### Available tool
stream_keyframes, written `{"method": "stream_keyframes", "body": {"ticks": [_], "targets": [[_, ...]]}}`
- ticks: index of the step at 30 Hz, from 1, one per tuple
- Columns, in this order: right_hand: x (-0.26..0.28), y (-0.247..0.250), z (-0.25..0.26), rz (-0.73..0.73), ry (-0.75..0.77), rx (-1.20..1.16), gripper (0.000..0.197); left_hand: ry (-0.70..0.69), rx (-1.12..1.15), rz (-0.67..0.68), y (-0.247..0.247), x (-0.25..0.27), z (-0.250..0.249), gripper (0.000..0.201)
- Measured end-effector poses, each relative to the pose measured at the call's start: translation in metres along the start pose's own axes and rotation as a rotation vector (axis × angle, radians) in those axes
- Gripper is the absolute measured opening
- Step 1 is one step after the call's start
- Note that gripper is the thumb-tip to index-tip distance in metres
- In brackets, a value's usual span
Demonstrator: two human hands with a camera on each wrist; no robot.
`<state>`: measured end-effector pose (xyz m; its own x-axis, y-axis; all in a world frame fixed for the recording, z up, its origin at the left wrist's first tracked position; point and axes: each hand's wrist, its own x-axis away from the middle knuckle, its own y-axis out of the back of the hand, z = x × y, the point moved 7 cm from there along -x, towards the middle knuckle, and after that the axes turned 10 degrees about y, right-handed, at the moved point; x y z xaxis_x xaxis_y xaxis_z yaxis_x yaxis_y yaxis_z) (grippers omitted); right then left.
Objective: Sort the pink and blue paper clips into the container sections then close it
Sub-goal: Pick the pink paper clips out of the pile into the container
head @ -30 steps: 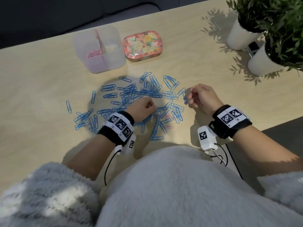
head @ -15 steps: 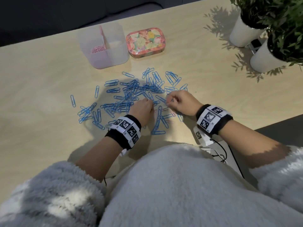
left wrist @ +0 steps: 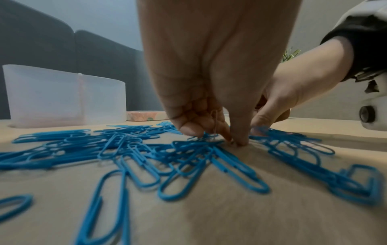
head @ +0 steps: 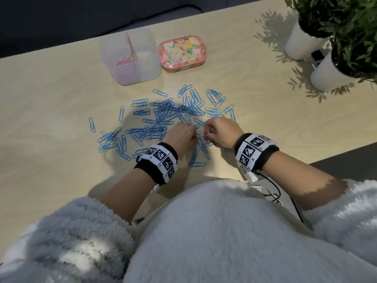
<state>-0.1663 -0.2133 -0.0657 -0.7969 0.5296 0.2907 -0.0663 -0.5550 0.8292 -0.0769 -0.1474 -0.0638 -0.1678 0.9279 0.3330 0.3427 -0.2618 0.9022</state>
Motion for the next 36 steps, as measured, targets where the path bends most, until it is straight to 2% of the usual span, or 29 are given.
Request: {"method": "stream_keyframes", "body": {"ticks": [3,6,8,10,11,13,14,15,17,19,21,24,26,31,34,36], "targets": [[-0.005,-0.004,-0.003,0.042,-0.015,-0.084,0.02,-0.004,0.023,0.032,0.001,-0.003,0.0,0.021],[-0.004,0.006,-0.012,-0.102,-0.047,-0.401,0.02,0.009,0.078,0.009,0.007,-0.005,0.006,0.02],[0.003,0.014,-0.022,-0.197,-0.123,-0.63,0.021,0.049,0.232,-0.034,0.018,-0.005,0.016,0.016],[0.011,0.011,-0.03,-0.183,-0.186,-0.813,0.021,0.131,0.498,-0.047,0.027,-0.006,0.029,0.009],[0.015,0.008,-0.032,-0.161,-0.202,-0.826,0.021,0.171,0.662,-0.031,0.029,-0.008,0.036,0.01],[0.019,0.0,-0.035,-0.14,-0.188,-0.719,0.016,0.242,0.974,0.039,0.028,-0.009,0.045,0.019],[0.02,-0.003,-0.034,-0.117,-0.17,-0.584,0.011,0.264,1.094,0.082,0.026,-0.008,0.047,0.019],[0.02,-0.005,-0.032,-0.078,-0.165,-0.415,0.008,0.281,1.176,0.114,0.024,-0.008,0.047,0.018],[0.022,-0.005,-0.028,-0.041,-0.18,-0.12,0.016,0.31,1.263,0.143,0.022,-0.007,0.045,0.016],[0.021,-0.002,-0.022,-0.055,-0.179,-0.029,0.017,0.336,1.349,0.149,0.019,-0.006,0.043,0.015],[0.016,-0.004,-0.021,-0.027,-0.187,-0.051,0.014,0.34,1.438,0.177,0.015,-0.006,0.041,0.017],[0.01,-0.01,-0.019,0.046,-0.182,-0.102,0.013,0.317,1.46,0.226,0.008,-0.004,0.033,0.02],[0.009,-0.004,-0.023,0.022,-0.173,-0.111,0.011,0.315,1.45,0.272,0.005,-0.002,0.027,0.021],[0.018,0.03,-0.049,-0.234,-0.183,-0.557,0.033,0.383,1.439,0.444,-0.004,-0.003,0.01,0.027],[0.034,0.033,-0.068,-0.311,-0.303,-0.949,0.024,0.395,1.234,0.488,-0.008,-0.005,-0.004,0.025],[0.04,0.027,-0.078,-0.325,-0.393,-1.163,0.021,0.248,0.869,0.417,-0.008,-0.008,-0.015,0.018]]}}
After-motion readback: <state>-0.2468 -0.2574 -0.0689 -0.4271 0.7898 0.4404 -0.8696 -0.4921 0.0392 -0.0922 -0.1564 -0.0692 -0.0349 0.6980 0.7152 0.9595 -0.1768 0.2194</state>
